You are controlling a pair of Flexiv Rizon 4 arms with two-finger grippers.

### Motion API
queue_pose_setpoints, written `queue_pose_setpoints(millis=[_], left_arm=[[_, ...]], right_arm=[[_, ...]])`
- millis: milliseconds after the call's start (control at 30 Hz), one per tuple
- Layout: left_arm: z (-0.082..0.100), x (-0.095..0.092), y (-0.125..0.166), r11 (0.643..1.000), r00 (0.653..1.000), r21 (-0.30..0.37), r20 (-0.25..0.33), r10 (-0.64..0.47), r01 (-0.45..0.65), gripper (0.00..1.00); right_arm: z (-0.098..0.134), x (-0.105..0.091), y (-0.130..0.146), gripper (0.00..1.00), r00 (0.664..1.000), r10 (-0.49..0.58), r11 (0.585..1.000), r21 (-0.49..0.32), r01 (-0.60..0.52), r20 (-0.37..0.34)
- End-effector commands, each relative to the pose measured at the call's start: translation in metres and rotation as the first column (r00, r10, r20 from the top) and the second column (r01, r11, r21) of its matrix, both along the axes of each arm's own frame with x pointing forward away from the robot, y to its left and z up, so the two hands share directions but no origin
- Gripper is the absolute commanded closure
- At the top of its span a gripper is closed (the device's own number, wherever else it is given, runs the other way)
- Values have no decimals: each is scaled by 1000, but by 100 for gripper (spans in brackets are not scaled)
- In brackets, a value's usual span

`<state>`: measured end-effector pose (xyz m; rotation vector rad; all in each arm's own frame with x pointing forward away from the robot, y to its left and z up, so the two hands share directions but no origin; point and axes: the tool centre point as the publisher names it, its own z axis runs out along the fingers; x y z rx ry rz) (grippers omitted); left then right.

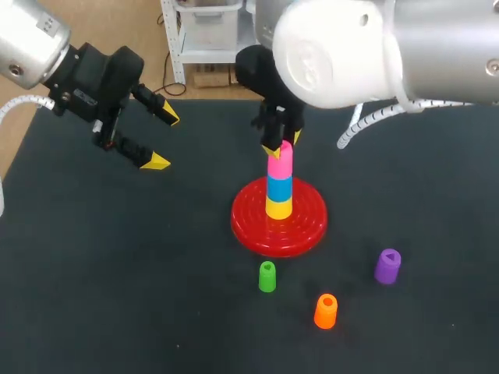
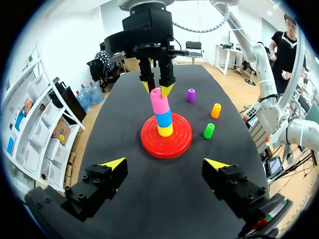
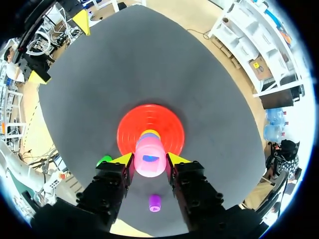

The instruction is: Pick up and stack the cylinders on the red base in this order: pink,purple,orange,green

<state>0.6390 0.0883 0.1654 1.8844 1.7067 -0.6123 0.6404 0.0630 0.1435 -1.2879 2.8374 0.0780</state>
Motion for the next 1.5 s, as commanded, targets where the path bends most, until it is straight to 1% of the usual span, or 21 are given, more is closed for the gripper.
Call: queue_pose_setpoints(millis=[33, 133, 167, 300, 500, 667, 767, 800, 833, 867, 900, 1033, 1100, 1233, 1367, 1467, 1500], left_arm=[[0, 1, 0, 1000, 1000, 0, -1, -2, 2, 0], [0, 1, 0, 1000, 1000, 0, -1, -2, 2, 0], [0, 1, 0, 1000, 1000, 0, -1, -2, 2, 0], [0, 1, 0, 1000, 1000, 0, -1, -2, 2, 0], [0, 1, 0, 1000, 1000, 0, -1, -2, 2, 0], [0, 1, 0, 1000, 1000, 0, -1, -2, 2, 0], [0, 1, 0, 1000, 1000, 0, -1, -2, 2, 0], [0, 1, 0, 1000, 1000, 0, -1, -2, 2, 0], [0, 1, 0, 1000, 1000, 0, -1, -2, 2, 0], [0, 1, 0, 1000, 1000, 0, -1, -2, 2, 0], [0, 1, 0, 1000, 1000, 0, -1, -2, 2, 0], [0, 1, 0, 1000, 1000, 0, -1, -2, 2, 0], [0, 1, 0, 1000, 1000, 0, -1, -2, 2, 0], [0, 1, 0, 1000, 1000, 0, -1, -2, 2, 0], [0, 1, 0, 1000, 1000, 0, -1, -2, 2, 0], [0, 1, 0, 1000, 1000, 0, -1, -2, 2, 0], [0, 1, 0, 1000, 1000, 0, -1, -2, 2, 0]], right_arm=[[-8, -3, -1, 100, 1000, -7, 1000, 4, 7, -3], [-9, -4, -2, 100, 1000, -13, 1000, 6, 13, -8], [-10, -5, -2, 100, 1000, -21, 1000, 12, 21, -21], [-10, -7, -3, 100, 1000, -16, 1000, 13, 16, -11], [-21, -13, -2, 100, 1000, -10, 1000, -4, 10, -5], [-25, -13, -2, 100, 1000, -14, 1000, -10, 14, -5], [-23, -12, -1, 100, 1000, -13, 1000, 0, 13, 14], [-19, -12, -1, 98, 1000, -8, 1000, 10, 7, 28], [-15, -13, -1, 67, 999, -5, 1000, 16, 4, 33], [-8, -13, -1, 29, 999, 2, 1000, 28, -4, 52], [-2, -14, -1, 0, 998, 4, 999, 36, -6, 60], [16, -22, -4, 0, 995, 27, 997, 74, -34, 98], [22, -27, -7, 0, 992, 42, 994, 90, -53, 117], [30, -45, -21, 0, 986, 74, 985, 142, -95, 150], [26, -68, -42, 0, 979, 108, 978, 158, -136, 173], [12, -85, -64, 0, 978, 116, 976, 162, -144, 172], [6, -89, -71, 0, 981, 105, 978, 162, -132, 162]])
